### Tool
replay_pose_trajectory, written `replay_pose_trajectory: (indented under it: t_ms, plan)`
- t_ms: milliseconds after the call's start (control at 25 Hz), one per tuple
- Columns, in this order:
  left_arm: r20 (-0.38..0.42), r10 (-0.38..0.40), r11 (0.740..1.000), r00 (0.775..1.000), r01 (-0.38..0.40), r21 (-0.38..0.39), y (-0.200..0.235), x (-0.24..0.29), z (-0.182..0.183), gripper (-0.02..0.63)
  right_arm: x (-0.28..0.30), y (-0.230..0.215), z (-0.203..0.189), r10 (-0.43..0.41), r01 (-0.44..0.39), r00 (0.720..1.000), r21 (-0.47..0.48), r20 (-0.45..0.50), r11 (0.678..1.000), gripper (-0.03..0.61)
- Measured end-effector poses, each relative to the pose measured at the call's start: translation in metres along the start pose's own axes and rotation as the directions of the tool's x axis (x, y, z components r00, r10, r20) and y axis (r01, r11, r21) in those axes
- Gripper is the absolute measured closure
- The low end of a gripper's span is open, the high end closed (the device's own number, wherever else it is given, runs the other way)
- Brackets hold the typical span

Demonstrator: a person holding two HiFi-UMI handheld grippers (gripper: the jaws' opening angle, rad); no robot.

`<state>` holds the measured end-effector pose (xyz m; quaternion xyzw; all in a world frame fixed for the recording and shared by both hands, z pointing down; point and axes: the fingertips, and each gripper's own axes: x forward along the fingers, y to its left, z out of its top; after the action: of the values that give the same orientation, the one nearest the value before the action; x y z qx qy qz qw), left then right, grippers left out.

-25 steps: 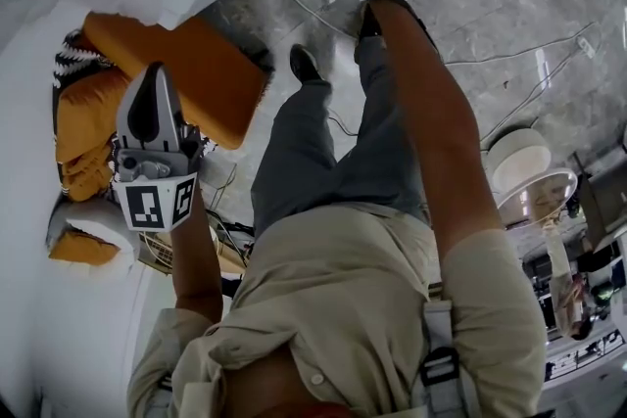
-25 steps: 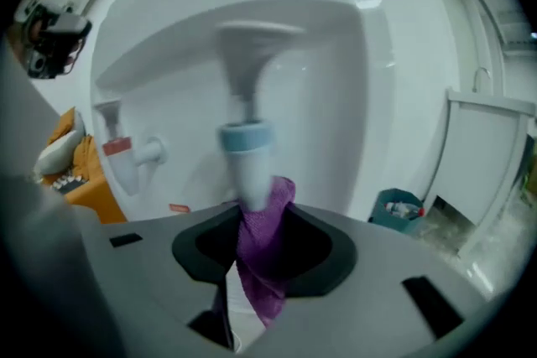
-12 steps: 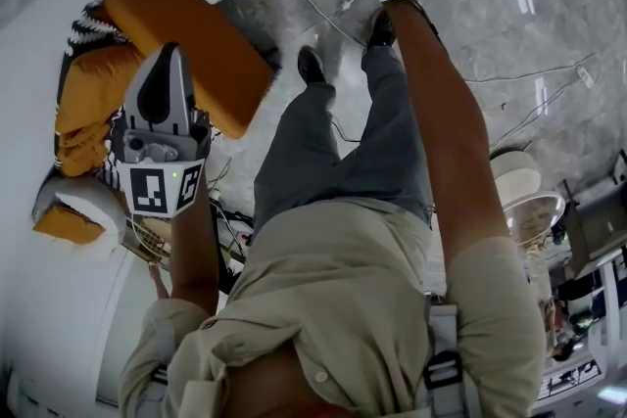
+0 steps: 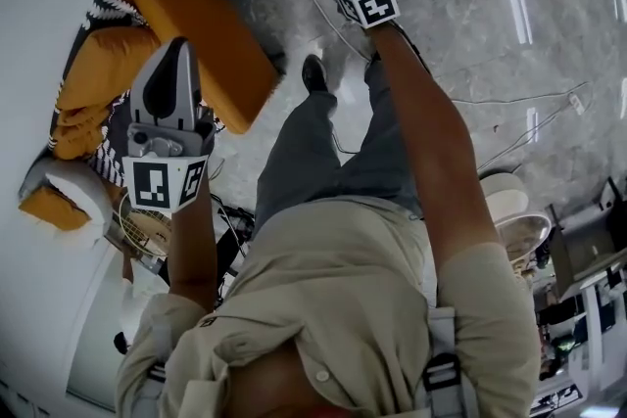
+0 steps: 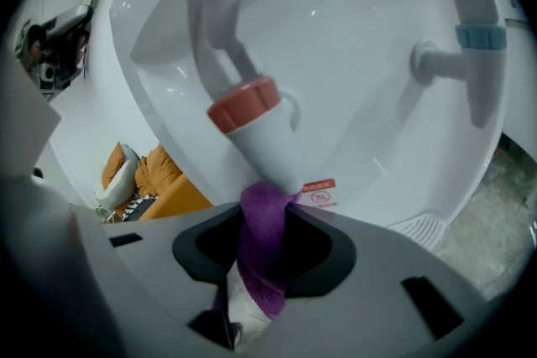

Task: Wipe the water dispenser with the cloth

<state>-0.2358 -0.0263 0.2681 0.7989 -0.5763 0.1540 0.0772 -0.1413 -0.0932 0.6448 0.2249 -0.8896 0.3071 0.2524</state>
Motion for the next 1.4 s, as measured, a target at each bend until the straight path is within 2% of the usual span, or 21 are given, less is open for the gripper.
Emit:
replay_pose_trajectory:
  t_ms: [280,400,560,760,880,1000,1120,1400]
  plan:
    - [0.028,0.017,1.0,0.999,-0.017,-0.004,0.006,-0.021,0.016,0.594,-0.014,0.032,0.003,0.013,-0.013,1.0,0.066,0.01,0.998,0.443]
    - [0.044,0.02,1.0,0.999,-0.02,-0.001,0.008,-0.03,0.028,0.594,-0.027,0.049,0.012,0.029,-0.03,0.999,0.055,0.019,0.998,0.443]
    - [0.076,0.034,0.999,0.997,-0.035,0.005,0.015,-0.039,0.048,0.594,-0.05,0.065,0.043,0.051,-0.053,0.997,0.025,0.055,0.998,0.443]
    - [0.119,0.041,0.999,0.992,-0.044,0.02,0.036,-0.057,0.074,0.594,-0.079,0.075,0.074,0.028,-0.027,0.998,-0.012,0.053,1.0,0.445]
    - [0.135,0.05,0.998,0.99,-0.055,0.038,0.051,-0.079,0.089,0.594,-0.101,0.091,0.095,0.017,-0.015,0.999,-0.046,0.049,0.999,0.445]
    - [0.1,0.041,0.997,0.994,-0.048,0.066,0.057,-0.108,0.087,0.594,-0.135,0.114,0.11,0.008,-0.003,0.998,-0.078,0.064,0.997,0.445]
    - [0.09,0.054,0.997,0.994,-0.059,0.053,0.064,-0.133,0.088,0.594,-0.172,0.138,0.133,-0.003,0.016,0.996,-0.139,0.095,0.99,0.445]
    - [0.132,0.103,0.995,0.986,-0.104,0.001,0.096,-0.196,0.111,0.594,-0.263,0.224,0.214,0.005,0.056,0.985,-0.348,0.174,0.936,0.445]
